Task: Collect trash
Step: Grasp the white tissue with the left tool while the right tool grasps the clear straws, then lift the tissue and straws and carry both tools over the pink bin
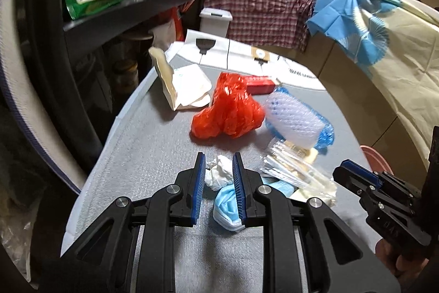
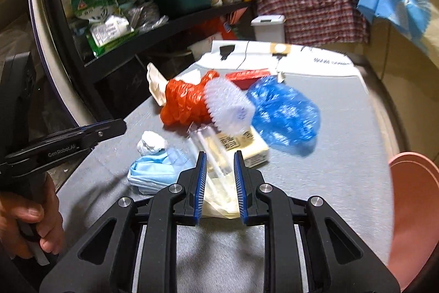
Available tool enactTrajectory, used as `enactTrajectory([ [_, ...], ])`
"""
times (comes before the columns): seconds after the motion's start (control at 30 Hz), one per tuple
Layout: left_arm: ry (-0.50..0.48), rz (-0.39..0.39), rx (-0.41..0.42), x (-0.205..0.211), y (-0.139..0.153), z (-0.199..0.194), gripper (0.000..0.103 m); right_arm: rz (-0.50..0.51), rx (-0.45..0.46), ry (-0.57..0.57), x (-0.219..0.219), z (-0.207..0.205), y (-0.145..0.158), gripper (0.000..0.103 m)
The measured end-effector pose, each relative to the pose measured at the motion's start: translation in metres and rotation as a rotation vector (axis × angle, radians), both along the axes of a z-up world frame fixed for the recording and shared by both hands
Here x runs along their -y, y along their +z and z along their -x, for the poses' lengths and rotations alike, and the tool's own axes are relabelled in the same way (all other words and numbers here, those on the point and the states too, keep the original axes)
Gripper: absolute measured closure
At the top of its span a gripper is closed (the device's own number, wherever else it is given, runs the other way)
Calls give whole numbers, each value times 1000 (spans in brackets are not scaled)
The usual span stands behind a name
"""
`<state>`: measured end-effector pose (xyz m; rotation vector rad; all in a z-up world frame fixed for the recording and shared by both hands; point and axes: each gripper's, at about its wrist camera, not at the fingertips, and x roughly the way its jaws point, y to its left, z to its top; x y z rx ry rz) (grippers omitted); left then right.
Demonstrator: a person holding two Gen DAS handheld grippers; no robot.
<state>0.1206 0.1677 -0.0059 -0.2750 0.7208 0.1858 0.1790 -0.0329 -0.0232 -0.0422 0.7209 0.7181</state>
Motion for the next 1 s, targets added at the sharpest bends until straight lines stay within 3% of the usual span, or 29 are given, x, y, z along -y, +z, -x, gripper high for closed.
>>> enactTrajectory([
  [0.3,-5,31,-44,-4,-18,-16,82,78,-15,51,-17,-3,-18,77],
  [0.43,-22,23,-57,0,-23,-21,72,93,-15,49,-19,-4,-20,77],
  [0.7,-31,24,-86,-1,-27,-26,72,141,-10,63,-26,-4,-26,80],
  [0.8,-38,14,-105,0,-30,-27,73,144,-10,70,-25,-2,-26,83],
  [1.0,-39,2,-129,-1,-32,-27,90,149,1,87,-26,5,-24,98],
])
